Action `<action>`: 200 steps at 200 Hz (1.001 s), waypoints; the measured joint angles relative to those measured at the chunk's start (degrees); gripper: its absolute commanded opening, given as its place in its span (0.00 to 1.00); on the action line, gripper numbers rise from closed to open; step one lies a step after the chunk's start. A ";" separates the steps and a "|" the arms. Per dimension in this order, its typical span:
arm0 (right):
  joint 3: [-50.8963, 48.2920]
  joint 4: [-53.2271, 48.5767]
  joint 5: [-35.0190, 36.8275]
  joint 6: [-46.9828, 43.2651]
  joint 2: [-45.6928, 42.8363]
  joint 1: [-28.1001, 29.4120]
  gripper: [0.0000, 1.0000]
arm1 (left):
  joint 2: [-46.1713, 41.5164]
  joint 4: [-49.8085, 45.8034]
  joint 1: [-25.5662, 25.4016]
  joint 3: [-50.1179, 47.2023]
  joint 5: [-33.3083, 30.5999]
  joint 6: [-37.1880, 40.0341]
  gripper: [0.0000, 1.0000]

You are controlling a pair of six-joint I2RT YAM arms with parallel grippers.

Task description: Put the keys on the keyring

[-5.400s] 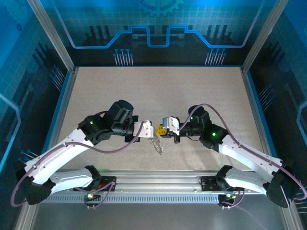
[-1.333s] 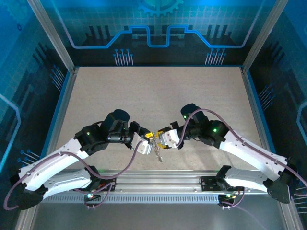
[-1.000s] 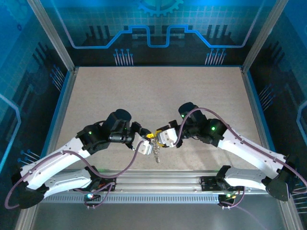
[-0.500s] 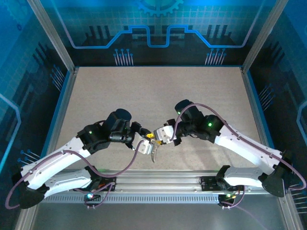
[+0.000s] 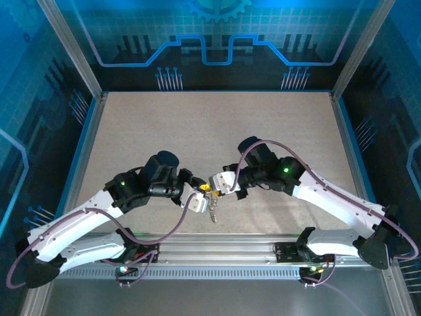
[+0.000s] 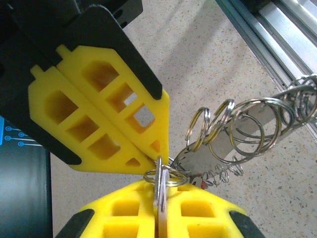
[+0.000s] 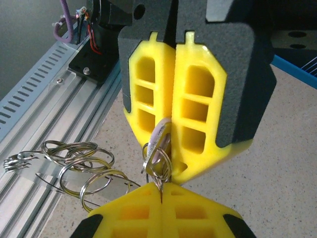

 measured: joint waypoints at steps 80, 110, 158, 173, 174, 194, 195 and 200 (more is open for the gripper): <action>-12.87 16.65 -3.56 17.73 -10.67 -5.51 0.00 | -2.89 6.27 0.00 -4.13 -3.39 -1.22 0.00; -18.91 25.14 -3.87 26.95 -13.75 -7.80 0.00 | -3.30 8.44 0.00 -5.40 -3.76 -2.19 0.00; -25.92 39.23 -2.56 39.95 -15.47 -8.79 0.00 | -3.80 11.08 0.00 -8.81 -3.61 -5.07 0.00; -25.62 38.80 -3.13 38.69 -15.50 -8.76 0.16 | -3.87 11.26 0.00 -9.18 -3.41 -5.25 0.00; -25.57 38.62 -3.15 38.40 -15.52 -8.76 0.17 | -3.87 11.26 0.00 -9.18 -3.39 -5.25 0.00; -23.19 33.05 -4.79 31.01 -15.41 -8.76 0.30 | -4.17 11.37 0.00 -9.16 -2.64 -5.20 0.00; -23.04 32.79 -4.90 30.58 -15.39 -8.76 0.31 | -4.17 11.34 0.00 -9.16 -2.56 -5.18 0.00; -21.88 30.62 -5.51 28.22 -15.13 -8.76 0.33 | -4.26 11.21 0.00 -9.14 -2.25 -5.16 0.00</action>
